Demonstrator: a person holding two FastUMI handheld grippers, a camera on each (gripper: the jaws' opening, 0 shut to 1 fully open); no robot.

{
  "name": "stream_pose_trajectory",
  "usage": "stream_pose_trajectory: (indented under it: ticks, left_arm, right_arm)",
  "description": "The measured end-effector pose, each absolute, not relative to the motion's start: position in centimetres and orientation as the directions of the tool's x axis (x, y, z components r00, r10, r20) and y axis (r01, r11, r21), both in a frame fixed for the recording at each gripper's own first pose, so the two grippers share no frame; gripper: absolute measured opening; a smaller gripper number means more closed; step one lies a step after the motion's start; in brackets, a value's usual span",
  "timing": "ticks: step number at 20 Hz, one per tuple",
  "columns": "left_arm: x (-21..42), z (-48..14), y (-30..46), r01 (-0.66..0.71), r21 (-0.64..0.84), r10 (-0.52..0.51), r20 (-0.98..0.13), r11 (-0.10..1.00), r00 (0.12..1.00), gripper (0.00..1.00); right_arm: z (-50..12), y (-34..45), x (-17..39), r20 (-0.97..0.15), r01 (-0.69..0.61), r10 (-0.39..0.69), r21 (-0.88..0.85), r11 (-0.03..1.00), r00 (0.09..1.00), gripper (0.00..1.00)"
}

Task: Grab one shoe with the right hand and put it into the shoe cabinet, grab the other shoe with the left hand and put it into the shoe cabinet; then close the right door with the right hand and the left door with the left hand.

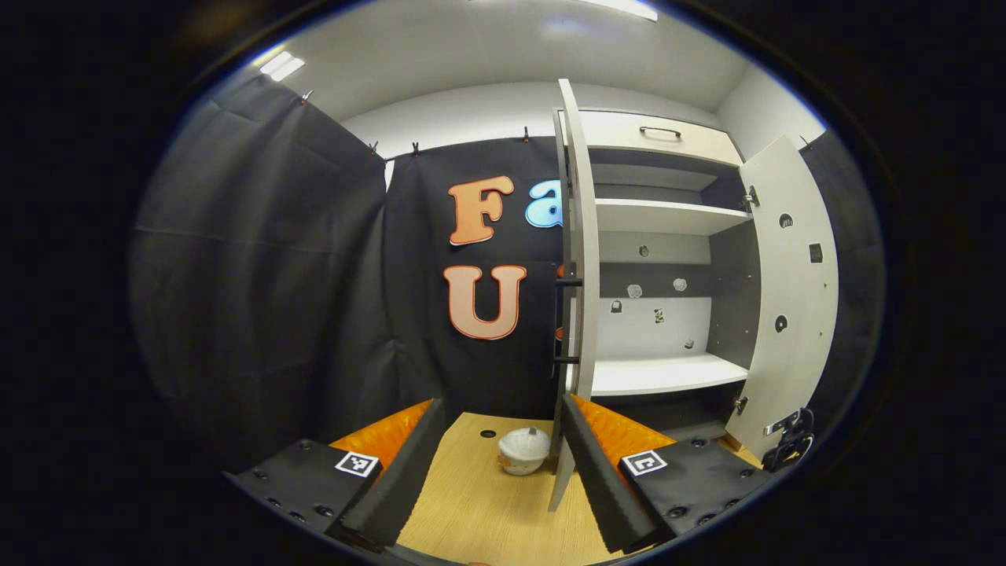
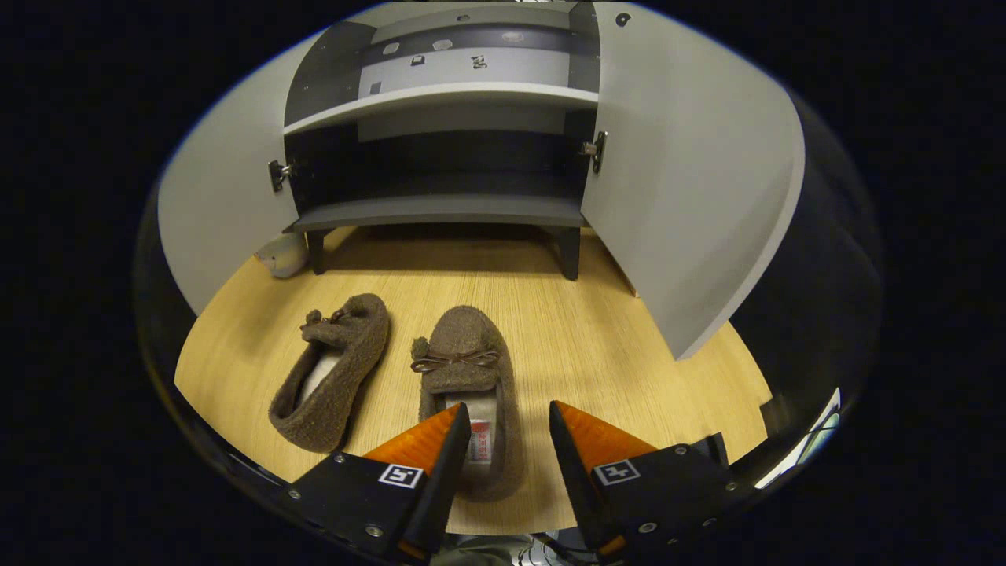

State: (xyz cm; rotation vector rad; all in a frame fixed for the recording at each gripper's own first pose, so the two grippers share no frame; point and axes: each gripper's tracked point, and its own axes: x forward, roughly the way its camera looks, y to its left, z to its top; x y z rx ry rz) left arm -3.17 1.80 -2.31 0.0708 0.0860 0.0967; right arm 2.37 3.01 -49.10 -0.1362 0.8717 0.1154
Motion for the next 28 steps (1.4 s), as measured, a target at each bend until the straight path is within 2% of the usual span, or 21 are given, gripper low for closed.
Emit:
stream_pose_trajectory:
  ticks: [1,3,4,5,6,7,10,12,13,15,18,21,22,28]
  left_arm:
    - [-3.2,-2.4,1.9,-0.096,0.078,0.102,-0.086,0.992,0.991,0.94]
    - [-3.3,-2.6,2.0,-0.100,0.088,0.108,-0.089,0.991,0.990,0.99]
    - [-3.3,-2.8,2.0,-0.102,0.094,0.110,-0.092,0.990,0.990,0.96]
    - [-3.3,-3.1,2.0,-0.103,0.098,0.113,-0.099,0.990,0.989,0.94]
    - [-3.4,-3.5,2.0,-0.103,0.099,0.113,-0.105,0.990,0.988,0.97]
    - [-3.3,-3.8,1.9,-0.102,0.098,0.113,-0.111,0.990,0.987,0.94]
    - [-3.4,-4.8,1.5,-0.097,0.106,0.110,-0.130,0.990,0.985,0.96]
    - [-3.3,-5.0,1.4,-0.092,0.106,0.106,-0.135,0.990,0.985,0.96]
    - [-3.4,-5.2,1.3,-0.089,0.101,0.102,-0.138,0.991,0.985,0.96]
    - [-3.2,-5.2,1.0,-0.082,0.090,0.094,-0.138,0.993,0.986,0.96]
    - [-3.3,-5.3,0.9,-0.071,0.091,0.083,-0.140,0.993,0.987,0.99]
    - [-3.3,-5.2,1.0,-0.073,0.089,0.084,-0.131,0.993,0.988,0.96]
    - [-3.4,-5.3,1.0,-0.070,0.084,0.081,-0.130,0.994,0.988,0.99]
    - [-3.5,-4.6,1.8,-0.066,0.069,0.073,-0.102,0.995,0.992,0.96]
  right_arm:
    - [-49.9,2.8,2.4,-0.784,-0.147,0.032,-0.076,0.986,0.620,0.60]
    - [-51.1,3.1,3.2,-0.791,-0.139,0.032,-0.067,0.988,0.612,0.57]
    - [-51.9,3.0,3.5,-0.799,-0.139,0.025,-0.073,0.988,0.601,0.54]
    - [-52.6,3.1,3.6,-0.808,-0.136,0.024,-0.070,0.988,0.588,0.46]
    - [-53.2,3.3,3.6,-0.818,-0.131,0.025,-0.063,0.989,0.574,0.48]
    - [-54.0,3.4,3.5,-0.831,-0.125,0.018,-0.063,0.990,0.556,0.44]
    - [-54.1,3.3,3.7,-0.833,-0.116,0.003,-0.074,0.990,0.553,0.36]
    - [-53.9,2.8,3.8,-0.832,-0.101,-0.026,-0.098,0.990,0.553,0.24]
    - [-53.7,2.8,3.9,-0.835,-0.091,-0.029,-0.094,0.991,0.550,0.11]
    - [-52.8,3.2,3.8,-0.836,-0.075,-0.026,-0.080,0.994,0.548,0.05]
    - [-50.3,3.9,4.6,-0.817,-0.077,-0.029,-0.089,0.993,0.576,0.04]
    - [-46.7,6.0,5.8,-0.788,-0.070,0.018,-0.031,0.997,0.616,0.04]
    - [-45.4,6.6,6.3,-0.777,-0.066,0.029,-0.017,0.998,0.628,0.04]
    - [-35.8,9.7,10.6,-0.688,-0.099,0.069,-0.004,0.995,0.722,0.04]
